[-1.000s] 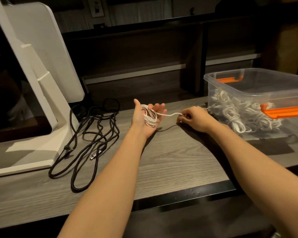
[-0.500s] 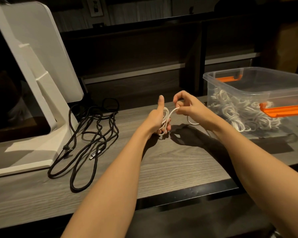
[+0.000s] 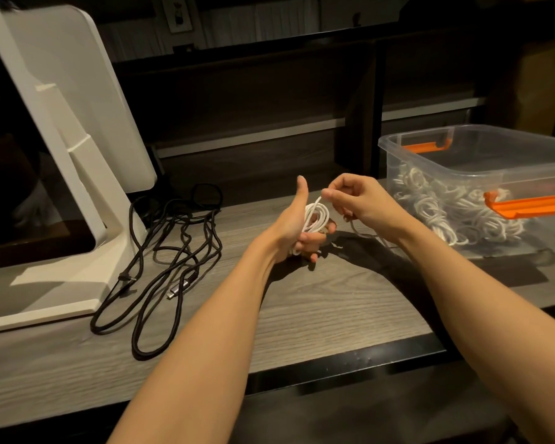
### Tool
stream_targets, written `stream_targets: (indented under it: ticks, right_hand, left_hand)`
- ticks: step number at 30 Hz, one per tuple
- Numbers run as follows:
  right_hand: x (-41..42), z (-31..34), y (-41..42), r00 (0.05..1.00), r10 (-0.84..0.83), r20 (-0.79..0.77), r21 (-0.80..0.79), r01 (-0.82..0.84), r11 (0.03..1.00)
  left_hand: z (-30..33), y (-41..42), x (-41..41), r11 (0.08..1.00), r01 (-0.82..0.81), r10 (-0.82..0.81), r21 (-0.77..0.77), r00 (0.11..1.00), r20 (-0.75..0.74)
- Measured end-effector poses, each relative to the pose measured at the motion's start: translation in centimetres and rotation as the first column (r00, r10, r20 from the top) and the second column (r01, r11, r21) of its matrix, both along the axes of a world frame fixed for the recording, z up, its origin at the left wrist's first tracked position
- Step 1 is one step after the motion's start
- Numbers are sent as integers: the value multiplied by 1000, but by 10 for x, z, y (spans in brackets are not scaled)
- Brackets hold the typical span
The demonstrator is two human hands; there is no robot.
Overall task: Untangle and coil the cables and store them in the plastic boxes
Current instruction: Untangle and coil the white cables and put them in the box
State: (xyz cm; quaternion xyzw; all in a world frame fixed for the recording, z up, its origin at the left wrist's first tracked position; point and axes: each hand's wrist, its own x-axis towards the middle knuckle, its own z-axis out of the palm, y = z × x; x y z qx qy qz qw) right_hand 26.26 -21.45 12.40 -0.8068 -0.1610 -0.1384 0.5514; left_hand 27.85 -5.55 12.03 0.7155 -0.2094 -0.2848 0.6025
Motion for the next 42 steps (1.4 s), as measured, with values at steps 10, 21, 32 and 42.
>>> stream_targets:
  ticks: [10, 21, 32, 42]
  right_hand:
    - [4, -5, 2, 991, 18, -135, -124, -35, 992]
    - [5, -6, 4, 962, 10, -274, -318, -101, 943]
    - [0, -2, 13, 968, 116, -222, -363, -192, 912]
    - [-6, 1, 13, 999, 34, 16, -189, -30, 982]
  left_hand:
    - [1, -4, -6, 984, 116, -145, -135, 962, -233]
    - [-3, -4, 8, 880, -456, 440, -130, 888, -134]
    - [-16, -15, 26, 635, -772, 740, 27, 618, 267]
    - [-20, -14, 22, 777, -629, 482, 39, 633, 605]
